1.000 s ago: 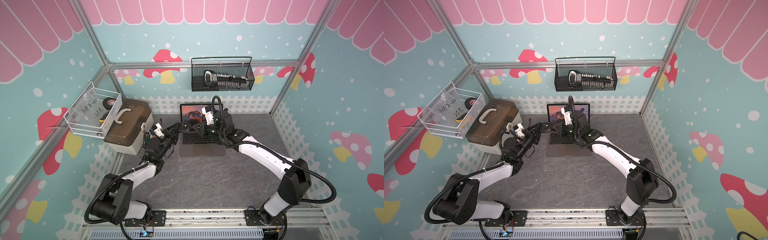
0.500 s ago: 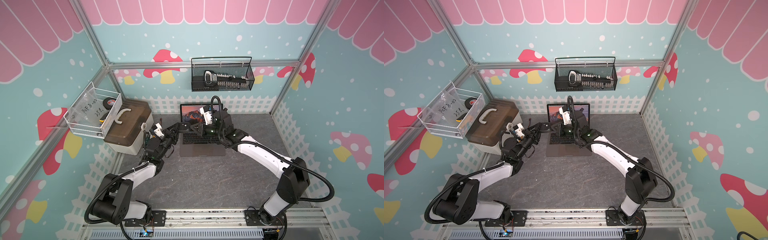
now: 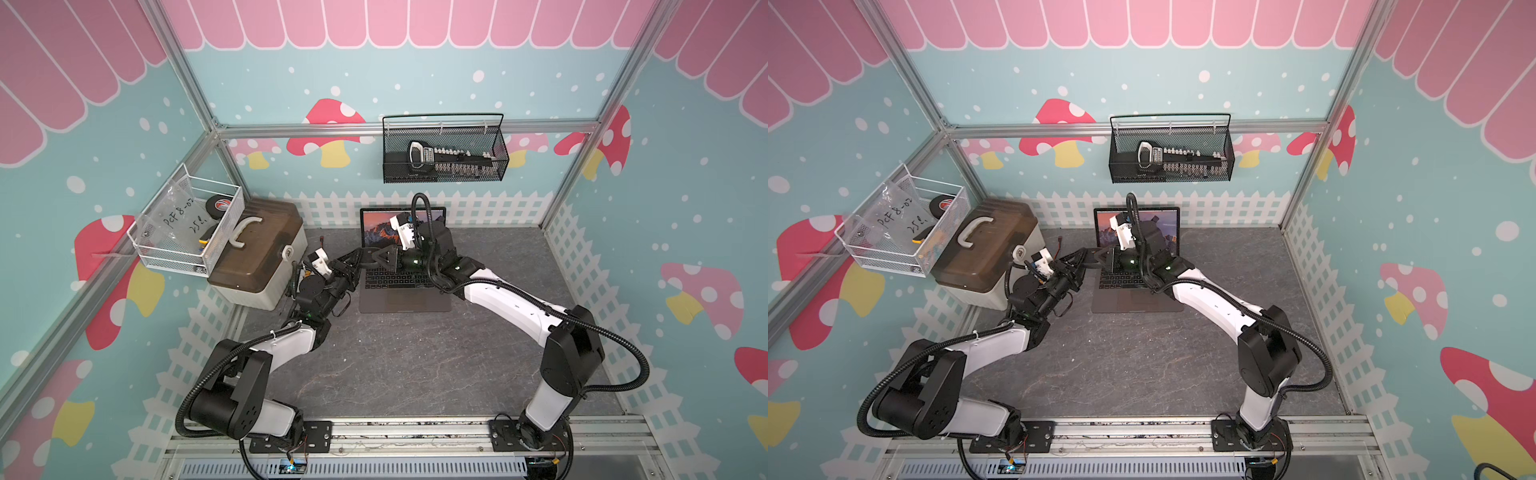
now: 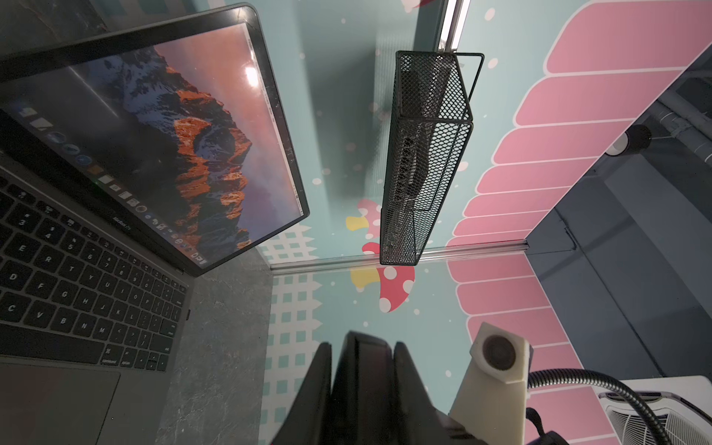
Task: Insert the wireless mouse receiver into the laptop
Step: Close the lid on the mouse.
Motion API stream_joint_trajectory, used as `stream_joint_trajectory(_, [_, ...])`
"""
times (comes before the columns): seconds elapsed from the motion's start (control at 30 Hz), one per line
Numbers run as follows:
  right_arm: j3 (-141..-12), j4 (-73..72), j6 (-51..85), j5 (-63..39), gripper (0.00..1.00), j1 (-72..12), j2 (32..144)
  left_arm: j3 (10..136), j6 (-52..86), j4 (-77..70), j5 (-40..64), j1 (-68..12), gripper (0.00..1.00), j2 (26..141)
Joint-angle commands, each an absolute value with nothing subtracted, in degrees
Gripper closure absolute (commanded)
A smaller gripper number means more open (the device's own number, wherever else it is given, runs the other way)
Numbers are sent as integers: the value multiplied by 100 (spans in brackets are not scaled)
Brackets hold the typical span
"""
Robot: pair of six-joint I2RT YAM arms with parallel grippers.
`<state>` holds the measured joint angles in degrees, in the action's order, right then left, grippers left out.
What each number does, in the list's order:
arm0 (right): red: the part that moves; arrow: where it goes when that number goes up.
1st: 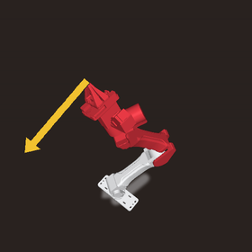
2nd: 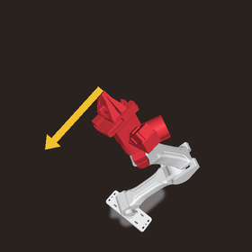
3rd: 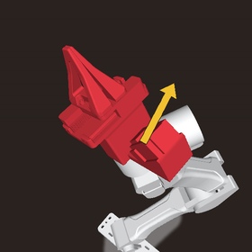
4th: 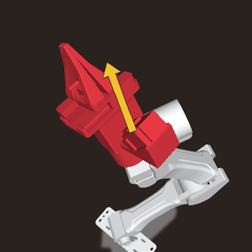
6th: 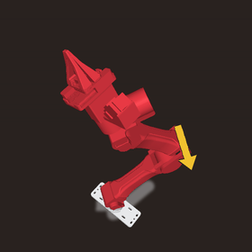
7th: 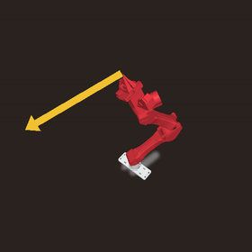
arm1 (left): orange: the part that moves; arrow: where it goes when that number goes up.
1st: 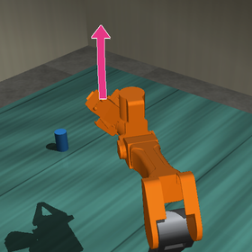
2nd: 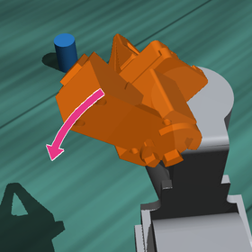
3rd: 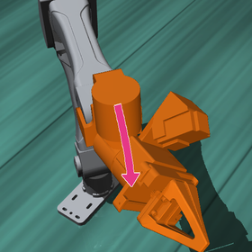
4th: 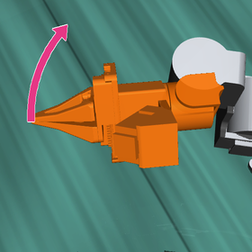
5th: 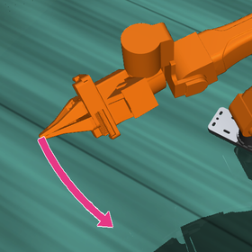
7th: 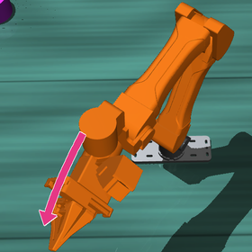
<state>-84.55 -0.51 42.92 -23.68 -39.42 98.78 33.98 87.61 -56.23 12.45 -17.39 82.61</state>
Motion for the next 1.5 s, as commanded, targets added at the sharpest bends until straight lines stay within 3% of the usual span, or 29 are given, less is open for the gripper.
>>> stream_joint_trajectory(0.0, [-8283,68,4153,-2149,52,-3907,9490,3362,8843,-6135,1296,-1727,100,8287])
stream_joint_trajectory(0.07, [-8148,285,4086,-1635,32,-3902,9325,3367,8859,-6172,1300,-1728,100,8329])
stream_joint_trajectory(0.13, [-8121,582,3990,-1192,20,-3891,9257,3387,8868,-6212,1314,-1731,100,8348])
stream_joint_trajectory(0.23, [-8393,1250,3875,-903,10,-3876,9378,3399,8868,-6187,1327,-1726,100,8350])
stream_joint_trajectory(0.5, [-9086,2150,3773,-835,10,-3877,9845,3441,8856,-6126,1345,-1731,100,8350])
stream_joint_trajectory(1.03, [-9138,2130,3817,-914,13,-3956,10310,3532,8803,-6138,1361,-1794,100,8283])
stream_joint_trajectory(1.47, [-9198,1961,3710,-1190,11,-3964,10327,3508,8154,-5160,1205,-1830,100,7831])
